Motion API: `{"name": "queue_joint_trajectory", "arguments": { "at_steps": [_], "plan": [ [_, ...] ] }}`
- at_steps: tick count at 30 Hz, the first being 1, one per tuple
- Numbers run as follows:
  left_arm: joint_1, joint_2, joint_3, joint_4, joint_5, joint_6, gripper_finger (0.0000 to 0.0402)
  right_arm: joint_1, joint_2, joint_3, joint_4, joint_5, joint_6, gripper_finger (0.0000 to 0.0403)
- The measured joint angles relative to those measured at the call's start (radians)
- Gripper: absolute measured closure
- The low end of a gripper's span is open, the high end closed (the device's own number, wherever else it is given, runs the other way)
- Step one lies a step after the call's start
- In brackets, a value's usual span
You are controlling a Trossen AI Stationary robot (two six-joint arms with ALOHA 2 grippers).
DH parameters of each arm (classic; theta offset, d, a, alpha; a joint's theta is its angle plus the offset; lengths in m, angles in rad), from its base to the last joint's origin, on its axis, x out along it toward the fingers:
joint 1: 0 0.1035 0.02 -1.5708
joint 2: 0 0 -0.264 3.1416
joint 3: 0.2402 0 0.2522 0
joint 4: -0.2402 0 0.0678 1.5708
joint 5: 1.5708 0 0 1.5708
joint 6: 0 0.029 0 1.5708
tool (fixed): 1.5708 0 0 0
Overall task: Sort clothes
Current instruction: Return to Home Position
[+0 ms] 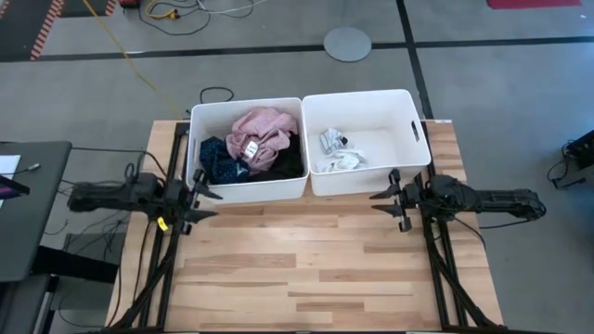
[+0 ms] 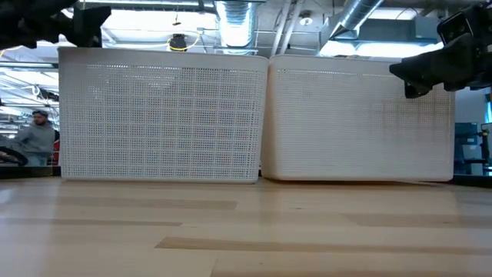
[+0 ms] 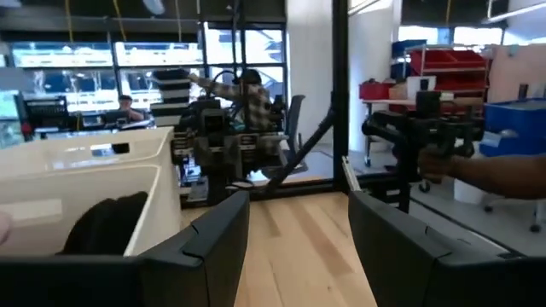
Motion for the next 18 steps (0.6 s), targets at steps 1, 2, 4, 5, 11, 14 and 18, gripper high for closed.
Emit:
{"name": "queue_joint_trajectory", "arguments": {
  "at_steps": [1,2,4,5,11,14,18],
  "plan": [
    [-0.026,0.009,-0.004,0.014,-0.013,0.009,0.0205,0.0,0.0,0.0,0.0,0.0,0.0,0.0271],
    [-0.051,0.019,-0.005,0.026,-0.016,0.014,0.0205,0.0,0.0,0.0,0.0,0.0,0.0,0.0271],
    [-0.098,0.041,-0.005,0.047,-0.01,0.025,0.0205,0.0,0.0,0.0,0.001,0.0,0.0,0.0271],
    [-0.117,0.05,-0.004,0.054,0.002,0.029,0.0205,0.0,0.0,0.0,0.001,0.0,0.002,0.0271],
    [-0.209,0.117,0.001,0.081,0.046,0.02,0.0205,0.0,0.0,0.0,0.001,-0.003,0.006,0.0271],
    [-0.242,0.128,0.001,0.103,0.036,0.04,0.0205,0.0,0.0,0.0,0.002,-0.003,0.006,0.0271],
    [-0.267,0.129,0.036,0.139,0.096,0.081,0.0205,0.0,0.0,-0.001,0.003,-0.004,0.019,0.0271]
  ]
}}
